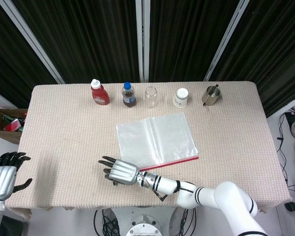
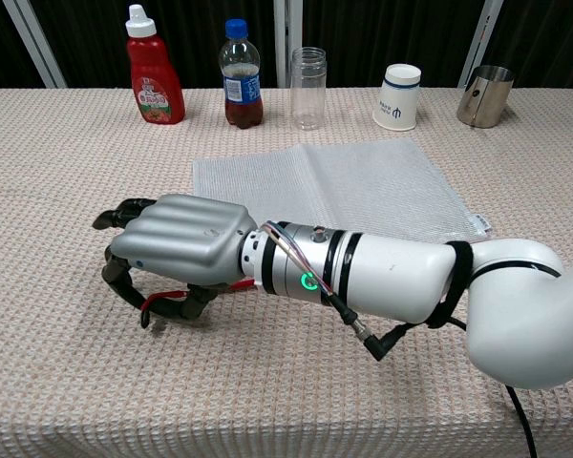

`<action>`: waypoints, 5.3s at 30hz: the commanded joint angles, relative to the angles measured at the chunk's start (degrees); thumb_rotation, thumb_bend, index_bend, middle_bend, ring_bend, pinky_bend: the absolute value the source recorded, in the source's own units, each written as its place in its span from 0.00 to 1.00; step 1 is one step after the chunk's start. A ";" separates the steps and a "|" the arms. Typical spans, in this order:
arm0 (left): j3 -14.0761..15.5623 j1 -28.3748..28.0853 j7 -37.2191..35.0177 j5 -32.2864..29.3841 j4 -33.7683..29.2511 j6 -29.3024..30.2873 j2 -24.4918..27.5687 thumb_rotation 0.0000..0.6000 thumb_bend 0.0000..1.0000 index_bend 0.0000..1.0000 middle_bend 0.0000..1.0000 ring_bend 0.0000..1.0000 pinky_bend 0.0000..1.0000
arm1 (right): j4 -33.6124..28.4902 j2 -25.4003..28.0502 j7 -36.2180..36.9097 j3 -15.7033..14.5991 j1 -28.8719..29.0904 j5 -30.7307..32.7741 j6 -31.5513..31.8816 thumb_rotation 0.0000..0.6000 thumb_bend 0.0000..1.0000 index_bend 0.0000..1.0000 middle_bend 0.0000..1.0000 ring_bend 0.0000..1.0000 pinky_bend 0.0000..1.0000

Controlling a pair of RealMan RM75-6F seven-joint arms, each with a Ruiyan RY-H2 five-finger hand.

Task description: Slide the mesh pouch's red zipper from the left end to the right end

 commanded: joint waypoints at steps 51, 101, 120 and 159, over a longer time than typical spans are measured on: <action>-0.47 -34.82 -51.88 13.82 27.69 -11.51 -28.37 1.00 0.21 0.47 0.17 0.13 0.14 | 1.41 7.28 5.04 3.95 1.06 -3.16 21.22 1.00 0.52 1.00 0.22 0.00 0.00; 2.83 -34.65 -69.59 11.11 33.08 -6.94 -32.93 1.00 0.48 0.67 0.23 0.13 0.14 | 2.55 6.56 0.70 1.36 -6.07 -0.56 26.03 1.00 0.52 1.00 0.22 0.00 0.00; 2.34 -34.45 -74.08 9.78 34.60 -6.73 -32.12 1.00 0.49 0.67 0.23 0.13 0.14 | 0.29 8.64 -1.36 -1.34 -11.79 -0.65 27.60 1.00 0.52 1.00 0.22 0.00 0.00; 1.08 -28.01 -71.61 4.56 41.01 -9.39 -32.03 1.00 0.50 0.67 0.23 0.13 0.14 | -4.70 19.94 -4.25 -6.31 -30.39 2.43 30.30 1.00 0.52 1.00 0.22 0.00 0.00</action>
